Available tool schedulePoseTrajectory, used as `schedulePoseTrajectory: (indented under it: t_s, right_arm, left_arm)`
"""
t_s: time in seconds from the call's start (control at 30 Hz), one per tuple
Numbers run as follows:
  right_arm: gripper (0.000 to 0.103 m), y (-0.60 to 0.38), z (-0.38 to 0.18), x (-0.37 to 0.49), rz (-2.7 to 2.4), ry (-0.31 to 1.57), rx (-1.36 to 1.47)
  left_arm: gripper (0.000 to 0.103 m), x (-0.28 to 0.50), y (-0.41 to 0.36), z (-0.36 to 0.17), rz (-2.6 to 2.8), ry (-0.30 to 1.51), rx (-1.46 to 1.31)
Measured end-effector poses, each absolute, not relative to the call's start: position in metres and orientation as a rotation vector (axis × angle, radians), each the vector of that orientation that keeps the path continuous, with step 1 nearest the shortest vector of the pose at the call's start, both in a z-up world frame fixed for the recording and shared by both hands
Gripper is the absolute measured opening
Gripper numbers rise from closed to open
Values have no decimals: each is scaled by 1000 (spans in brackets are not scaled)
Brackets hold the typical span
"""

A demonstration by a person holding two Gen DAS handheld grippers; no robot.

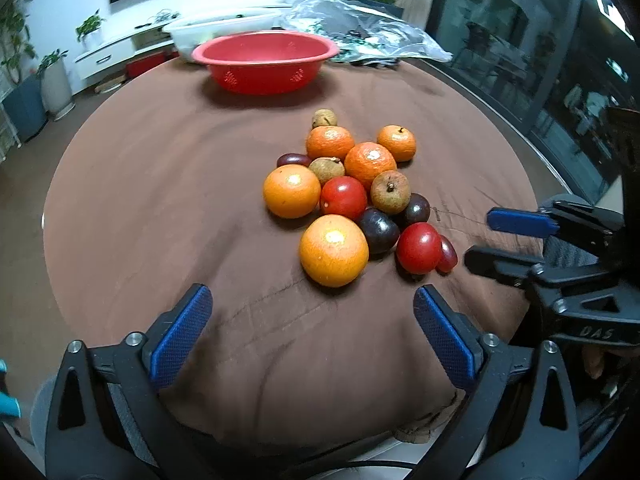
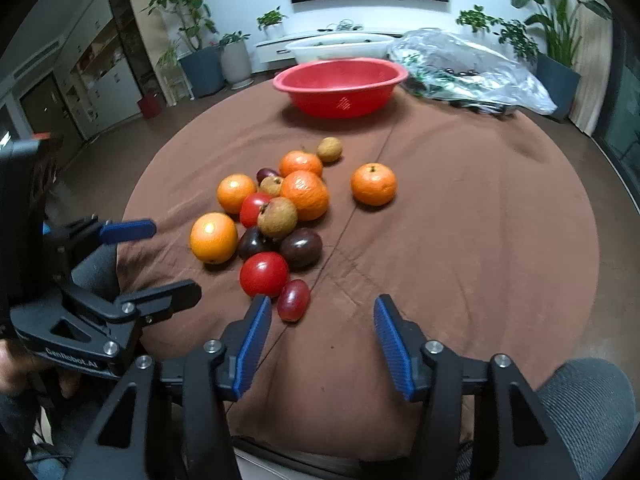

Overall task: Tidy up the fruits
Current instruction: 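Grasp the large orange with the left gripper while the right gripper grasps a red grape, then carry the orange and red grape to the red basin with both grippers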

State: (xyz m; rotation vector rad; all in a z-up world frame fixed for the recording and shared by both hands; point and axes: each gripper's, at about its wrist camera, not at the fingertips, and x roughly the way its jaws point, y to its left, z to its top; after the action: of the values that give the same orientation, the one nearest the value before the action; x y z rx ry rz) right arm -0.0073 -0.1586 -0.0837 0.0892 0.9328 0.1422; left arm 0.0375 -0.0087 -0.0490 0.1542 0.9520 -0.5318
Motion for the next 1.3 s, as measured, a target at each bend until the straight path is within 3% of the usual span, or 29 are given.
schedulePoseTrajectory:
  t_s: [0.13,0.2,0.27,0.43,0.6,1.3]
  right_arm:
    - [45,-158,-93,-2,168,975,102]
    - [44,-157,-94,-1,173,978,101]
    - [44,-155,-93,-2,180,975,92]
    - [44,-151,-96,-1,195,984,84]
    - [44,-151,-97,1,198,983,76]
    - [37,-135,-99,12,275,986,-24]
  left_arm:
    - [81,42,-9,-49,-584,947,183]
    - [64,47,-11,-50,-609,954,195]
    - [59,51,-14,-51,-632,961,203]
    - [58,56,-19,-55,-656,971,215]
    - [38,60,-22,-58,-689,989,201]
    - [37,46,3,-52,-677,976,75]
